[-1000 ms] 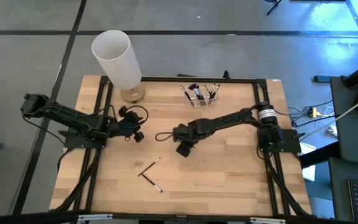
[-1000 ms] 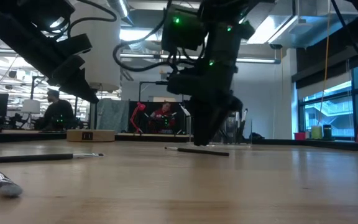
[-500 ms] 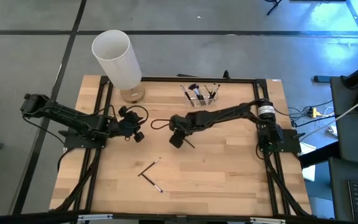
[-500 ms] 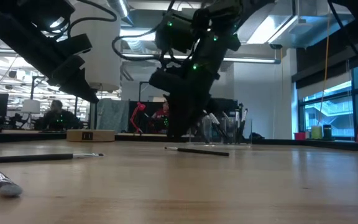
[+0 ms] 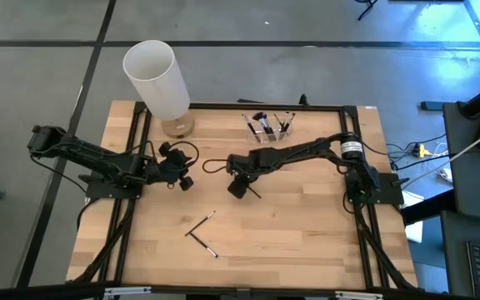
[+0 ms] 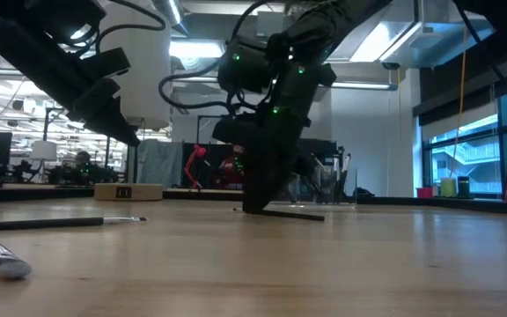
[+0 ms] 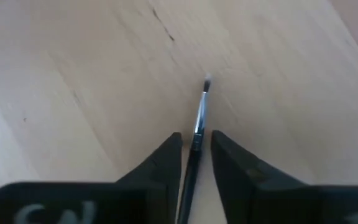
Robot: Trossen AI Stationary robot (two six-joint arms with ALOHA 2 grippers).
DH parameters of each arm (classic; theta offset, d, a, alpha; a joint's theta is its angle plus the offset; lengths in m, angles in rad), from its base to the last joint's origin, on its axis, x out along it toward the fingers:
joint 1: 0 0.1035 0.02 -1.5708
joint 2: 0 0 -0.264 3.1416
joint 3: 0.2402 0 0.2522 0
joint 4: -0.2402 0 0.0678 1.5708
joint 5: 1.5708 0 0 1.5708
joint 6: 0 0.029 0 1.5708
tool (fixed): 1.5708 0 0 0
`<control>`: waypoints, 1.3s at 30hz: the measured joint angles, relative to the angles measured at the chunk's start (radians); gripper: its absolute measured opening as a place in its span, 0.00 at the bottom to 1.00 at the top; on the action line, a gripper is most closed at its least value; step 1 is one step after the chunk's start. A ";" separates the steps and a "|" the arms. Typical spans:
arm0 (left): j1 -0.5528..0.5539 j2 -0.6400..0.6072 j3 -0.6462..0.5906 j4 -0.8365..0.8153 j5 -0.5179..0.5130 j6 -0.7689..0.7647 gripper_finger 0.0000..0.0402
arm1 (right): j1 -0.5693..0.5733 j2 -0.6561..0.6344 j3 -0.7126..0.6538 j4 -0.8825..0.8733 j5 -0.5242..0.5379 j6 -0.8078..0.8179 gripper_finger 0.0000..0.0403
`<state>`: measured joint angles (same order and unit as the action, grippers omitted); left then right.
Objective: Put items in baskets/containers
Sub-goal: Put the black eyeshadow brush into the transparent organizer
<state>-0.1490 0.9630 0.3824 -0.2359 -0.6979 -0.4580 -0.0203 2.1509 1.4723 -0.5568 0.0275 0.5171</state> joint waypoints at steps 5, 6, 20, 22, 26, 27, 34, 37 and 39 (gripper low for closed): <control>0.000 0.000 0.000 0.000 0.000 0.000 0.15 | -0.001 0.003 0.029 -0.042 0.007 0.006 0.08; 0.000 0.000 0.000 0.000 0.000 0.000 0.15 | -0.001 0.003 0.031 -0.043 0.009 0.005 0.05; 0.000 0.000 0.000 0.000 0.000 0.000 0.15 | 0.003 0.003 0.039 -0.037 0.041 -0.052 0.03; 0.000 0.000 0.000 0.000 0.000 0.000 0.15 | 0.003 0.003 0.038 -0.031 0.042 -0.054 0.03; 0.000 0.000 0.000 0.000 0.000 0.000 0.15 | 0.003 -0.005 0.037 -0.021 0.044 -0.059 0.04; 0.000 0.000 0.000 0.000 0.000 0.000 0.15 | 0.003 -0.006 0.037 -0.019 0.045 -0.063 0.04; 0.000 0.000 0.000 0.000 0.001 0.000 0.15 | 0.003 -0.093 0.031 -0.018 0.040 -0.103 0.04; 0.000 0.000 0.000 0.000 0.001 0.000 0.15 | 0.003 -0.172 0.034 -0.008 0.059 -0.120 0.04; 0.000 0.000 0.000 -0.001 0.001 0.000 0.15 | -0.002 -0.215 0.035 -0.008 0.092 -0.135 0.04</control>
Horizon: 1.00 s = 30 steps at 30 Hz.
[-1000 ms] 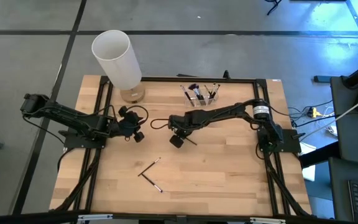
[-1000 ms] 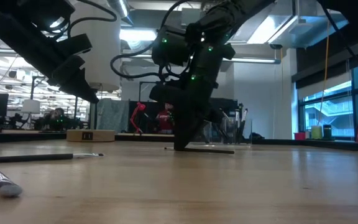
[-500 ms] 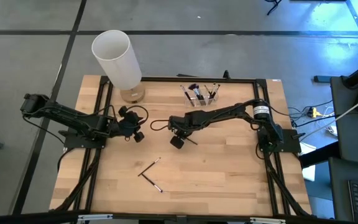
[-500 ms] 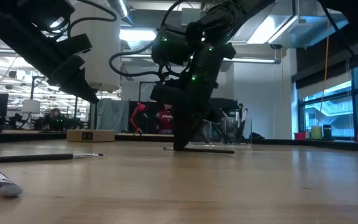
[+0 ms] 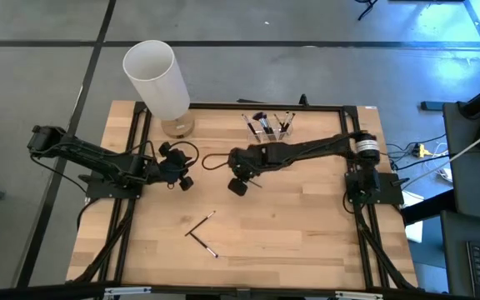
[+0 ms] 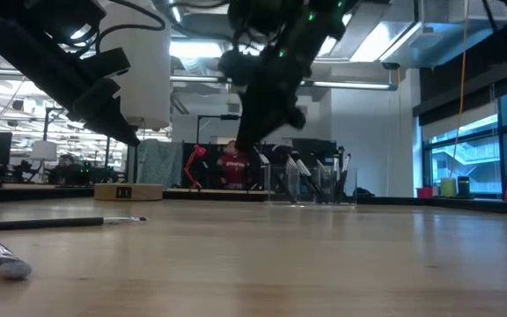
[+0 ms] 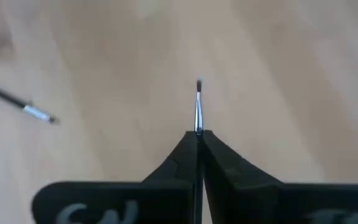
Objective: Put items in baskets/containers
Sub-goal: Put the black eyeshadow brush into the transparent organizer
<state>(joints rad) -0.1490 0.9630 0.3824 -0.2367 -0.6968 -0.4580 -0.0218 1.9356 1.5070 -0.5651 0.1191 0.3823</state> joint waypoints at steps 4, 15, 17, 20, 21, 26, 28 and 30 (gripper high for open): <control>0.000 0.000 0.000 0.000 0.001 0.000 0.15 | -0.013 -0.095 0.000 -0.009 0.114 -0.042 0.03; 0.000 0.000 0.000 0.000 0.003 0.000 0.15 | -0.151 -0.210 0.000 0.226 0.444 -0.287 0.03; 0.000 0.000 0.000 -0.002 0.003 0.000 0.15 | -0.191 -0.198 -0.018 0.298 0.434 -0.313 0.03; 0.000 0.000 0.000 -0.007 0.010 0.000 0.15 | -0.252 -0.187 -0.069 0.350 0.414 -0.308 0.03; 0.000 0.000 0.000 -0.011 0.010 0.000 0.15 | -0.271 -0.185 -0.087 0.355 0.395 -0.290 0.03; 0.000 0.000 0.000 -0.026 0.009 0.000 0.15 | -0.319 -0.184 -0.174 0.362 0.310 -0.206 0.03; 0.000 0.000 0.000 -0.026 0.005 0.000 0.15 | -0.316 -0.184 -0.192 0.362 0.306 -0.196 0.03; 0.000 0.000 0.000 -0.025 -0.001 0.000 0.15 | -0.296 -0.184 -0.198 0.366 0.290 -0.191 0.03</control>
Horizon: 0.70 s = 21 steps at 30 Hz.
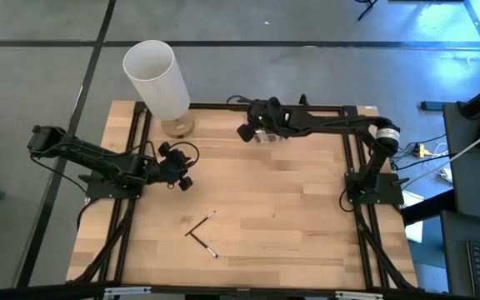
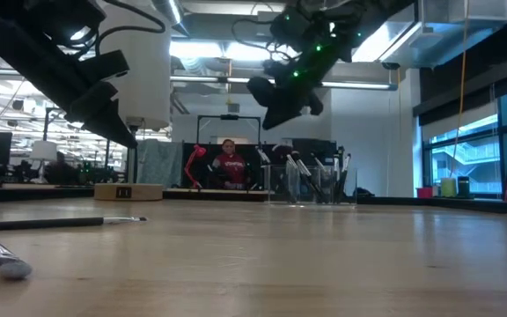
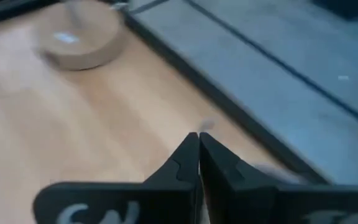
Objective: Put items in baskets/containers
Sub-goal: Put the black eyeshadow brush into the transparent organizer
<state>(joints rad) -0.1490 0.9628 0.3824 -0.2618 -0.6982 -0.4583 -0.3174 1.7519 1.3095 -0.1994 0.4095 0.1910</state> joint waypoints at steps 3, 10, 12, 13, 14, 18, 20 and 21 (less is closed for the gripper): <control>0.000 0.000 0.000 0.001 -0.010 -0.002 0.15 | 0.051 0.000 0.000 0.000 -0.109 0.046 0.03; 0.000 0.000 0.000 0.002 -0.012 -0.003 0.15 | 0.223 0.049 -0.001 0.007 -0.271 0.114 0.04; 0.000 0.000 0.000 0.002 0.007 -0.003 0.15 | 0.275 0.078 -0.001 0.007 -0.271 0.114 0.04; 0.000 0.000 0.000 0.002 0.029 -0.004 0.15 | 0.298 0.089 -0.001 0.000 -0.266 0.115 0.04; 0.000 0.000 0.000 0.002 0.060 -0.010 0.15 | 0.317 0.100 -0.001 -0.011 -0.249 0.116 0.04; 0.000 0.000 0.000 0.004 0.199 -0.065 0.15 | 0.373 0.117 -0.001 -0.065 -0.103 0.117 0.04; -0.010 0.001 0.000 0.007 0.231 -0.094 0.15 | 0.384 0.113 -0.001 -0.086 -0.014 0.106 0.04; -0.024 0.009 0.000 0.022 0.225 -0.119 0.15 | 0.384 0.106 -0.001 -0.102 0.021 0.088 0.04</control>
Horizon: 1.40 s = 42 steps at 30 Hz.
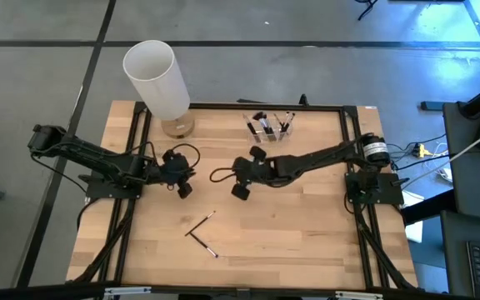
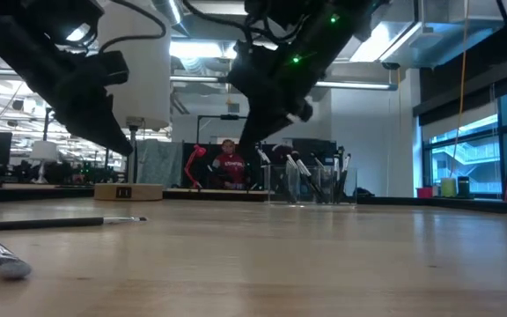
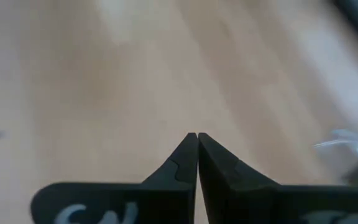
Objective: Put items in baskets/containers
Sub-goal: Put the black eyeshadow brush into the transparent organizer
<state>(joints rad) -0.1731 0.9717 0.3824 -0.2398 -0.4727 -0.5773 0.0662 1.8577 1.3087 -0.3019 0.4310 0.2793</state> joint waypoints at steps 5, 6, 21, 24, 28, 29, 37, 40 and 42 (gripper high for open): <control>-0.147 0.105 0.004 0.164 -0.006 -0.132 0.15 | -0.026 -0.049 0.029 -0.033 0.099 -0.094 0.04; -0.181 0.137 0.014 0.182 -0.006 -0.158 0.15 | -0.036 -0.064 0.037 -0.036 0.111 -0.112 0.04; -0.260 0.579 0.499 -0.223 0.121 -0.289 0.19 | -0.351 -0.439 0.013 0.008 -0.094 -0.295 0.04; -0.245 0.604 0.533 -0.227 0.167 -0.277 0.22 | -0.375 -0.484 -0.067 0.047 -0.142 -0.287 0.04; -0.229 0.630 0.536 -0.244 0.211 -0.321 0.26 | -0.393 -0.535 -0.202 0.208 -0.140 -0.288 0.04; -0.225 0.637 0.536 -0.256 0.213 -0.341 0.27 | -0.396 -0.547 -0.234 0.276 -0.140 -0.288 0.04; -0.209 0.679 0.535 -0.284 0.251 -0.460 0.28 | -0.436 -0.601 -0.318 0.493 -0.139 -0.336 0.04; -0.212 0.690 0.535 -0.268 0.252 -0.460 0.27 | -0.447 -0.615 -0.319 0.440 -0.137 -0.340 0.04; -0.211 0.704 0.535 -0.243 0.258 -0.447 0.27 | -0.452 -0.628 -0.319 0.407 -0.137 -0.332 0.04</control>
<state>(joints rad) -0.3845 1.6755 0.9176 -0.4825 -0.2146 -1.0246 -0.3862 1.2301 0.9901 0.1055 0.2943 -0.0523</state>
